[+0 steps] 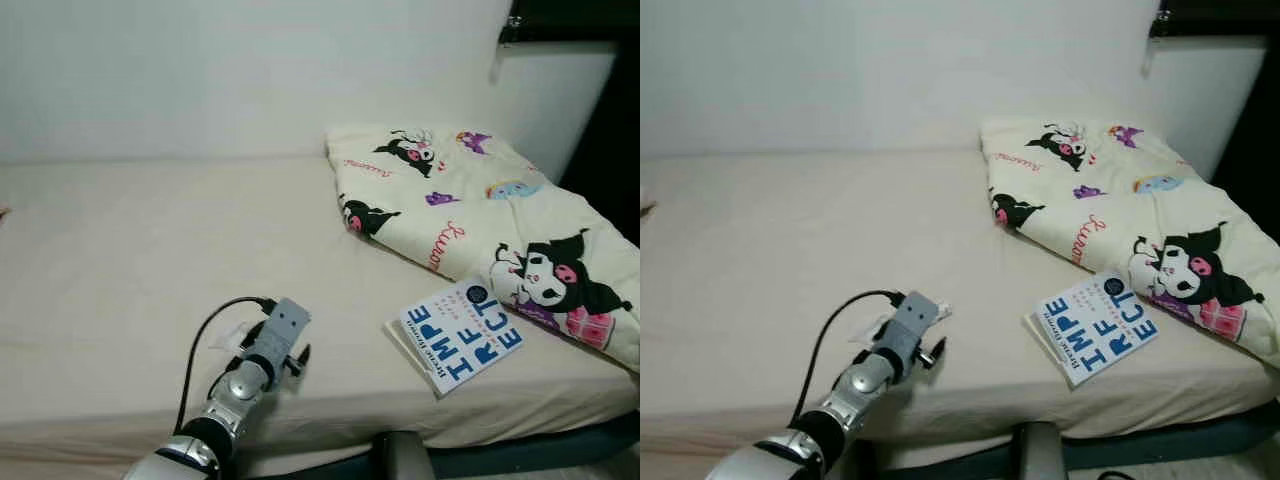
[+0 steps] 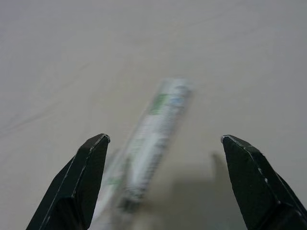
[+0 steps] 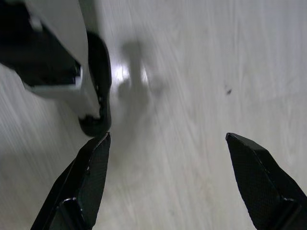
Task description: Clean up the room
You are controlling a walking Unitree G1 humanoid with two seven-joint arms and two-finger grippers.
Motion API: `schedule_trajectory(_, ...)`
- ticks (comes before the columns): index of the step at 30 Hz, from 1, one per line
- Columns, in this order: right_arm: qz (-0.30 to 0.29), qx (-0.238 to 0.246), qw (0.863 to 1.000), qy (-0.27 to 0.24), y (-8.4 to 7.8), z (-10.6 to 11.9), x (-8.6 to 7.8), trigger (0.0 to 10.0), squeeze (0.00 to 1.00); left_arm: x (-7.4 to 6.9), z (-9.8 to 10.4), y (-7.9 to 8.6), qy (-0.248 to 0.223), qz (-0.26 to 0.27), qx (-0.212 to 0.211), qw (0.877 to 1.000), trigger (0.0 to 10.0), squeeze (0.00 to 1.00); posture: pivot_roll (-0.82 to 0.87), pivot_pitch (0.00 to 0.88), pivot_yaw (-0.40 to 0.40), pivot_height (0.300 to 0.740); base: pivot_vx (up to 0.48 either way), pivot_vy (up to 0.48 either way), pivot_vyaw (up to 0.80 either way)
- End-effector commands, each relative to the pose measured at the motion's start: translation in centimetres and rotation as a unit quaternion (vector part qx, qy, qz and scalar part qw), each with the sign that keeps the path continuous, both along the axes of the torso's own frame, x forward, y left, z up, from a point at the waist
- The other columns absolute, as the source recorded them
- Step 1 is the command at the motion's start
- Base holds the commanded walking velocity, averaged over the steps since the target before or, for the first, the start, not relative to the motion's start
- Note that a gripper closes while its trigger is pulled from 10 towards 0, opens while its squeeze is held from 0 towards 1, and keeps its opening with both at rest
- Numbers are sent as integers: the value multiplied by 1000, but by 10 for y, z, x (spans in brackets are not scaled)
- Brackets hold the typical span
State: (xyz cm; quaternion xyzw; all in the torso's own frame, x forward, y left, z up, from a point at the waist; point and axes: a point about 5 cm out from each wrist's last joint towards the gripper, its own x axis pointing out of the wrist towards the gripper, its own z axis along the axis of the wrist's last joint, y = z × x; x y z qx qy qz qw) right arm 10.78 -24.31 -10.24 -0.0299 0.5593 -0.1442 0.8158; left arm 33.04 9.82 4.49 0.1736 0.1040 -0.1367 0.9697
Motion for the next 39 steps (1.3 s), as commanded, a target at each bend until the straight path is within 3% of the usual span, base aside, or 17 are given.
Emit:
schedule_trajectory(1, -9, 8, 1000, -4, 4, -2, -4, 10000, 0, 8, 5, 20, 0, 56, 3, 998, 10000, 0, -69, 104, 19, 506, 0, 0, 0)
schedule_trajectory(2, -9, 8, 1000, -4, 4, -2, -4, 10000, 0, 8, 5, 20, 0, 56, 3, 998, 10000, 0, -69, 104, 19, 506, 0, 0, 0)
schedule_trajectory(3, -11, 9, 1000, 2, 4, -4, -12, 10000, 0, 17, 15, 36, -9, 96, 7, 995, 10000, 0, -73, 133, 28, 506, 0, 0, 0)
schedule_trajectory(7, -12, 9, 1000, 7, 5, -5, -19, 10000, 0, 21, 20, 43, -11, 113, 20, 993, 10000, 0, -74, 158, 35, 506, 0, 0, 0)
schedule_trajectory(11, -14, 9, 1000, 13, 5, -7, -30, 10000, 0, 24, 20, 54, 15, 138, 30, 990, 10000, 0, -83, 196, 51, 506, 0, 0, 0)
schedule_trajectory(14, -15, 8, 1000, 13, 5, -8, -34, 10000, 0, 21, 13, 56, 48, 146, 2, 988, 10000, 0, -94, 232, 62, 506, 0, 0, 0)
schedule_trajectory(15, -15, 7, 1000, 14, 5, -8, -38, 10000, 0, 17, 6, 55, 78, 149, -34, 985, 10000, 0, -98, 247, 65, 506, 0, 0, 0)
schedule_trajectory(17, -15, 6, 1000, 14, 5, -9, -40, 10000, 0, 16, 4, 54, 92, 151, -59, 982, 10000, 0, -99, 250, 65, 506, 0, 0, 0)
schedule_trajectory(20, -14, 3, 1000, 16, 3, -8, -42, 10000, 0, 14, 1, 44, 108, 118, -113, 981, 10000, 0, -100, 261, 64, 506, 0, 0, 0)
schedule_trajectory(31, -13, -3, 1000, 8, 0, -6, -35, 10000, 0, 7, -3, 17, 120, 1, -107, 987, 10000, 0, -92, 266, 67, 506, 0, 0, 0)
schedule_trajectory(32, -13, -3, 1000, 6, 0, -6, -34, 10000, 0, 5, -4, 12, 121, -20, -107, 987, 2392, 0, -92, 264, 68, 506, 0, 0, 0)
schedule_trajectory(34, -13, -3, 1000, 5, 1, -6, -33, 10000, 0, 4, -5, 10, 122, -32, -107, 986, 2392, 0, -92, 264, 68, 506, 0, 0, 0)
schedule_trajectory(35, -13, -3, 1000, 4, 1, -6, -32, 10000, 0, 3, -6, 7, 122, -41, -104, 986, 0, 0, -91, 262, 69, 506, 0, 0, 0)
schedule_trajectory(39, -13, -2, 1000, 3, 3, -6, -32, 10000, 0, -1, -9, 2, 120, -61, -85, 987, 0, 0, -92, 259, 71, 506, 0, 0, 0)
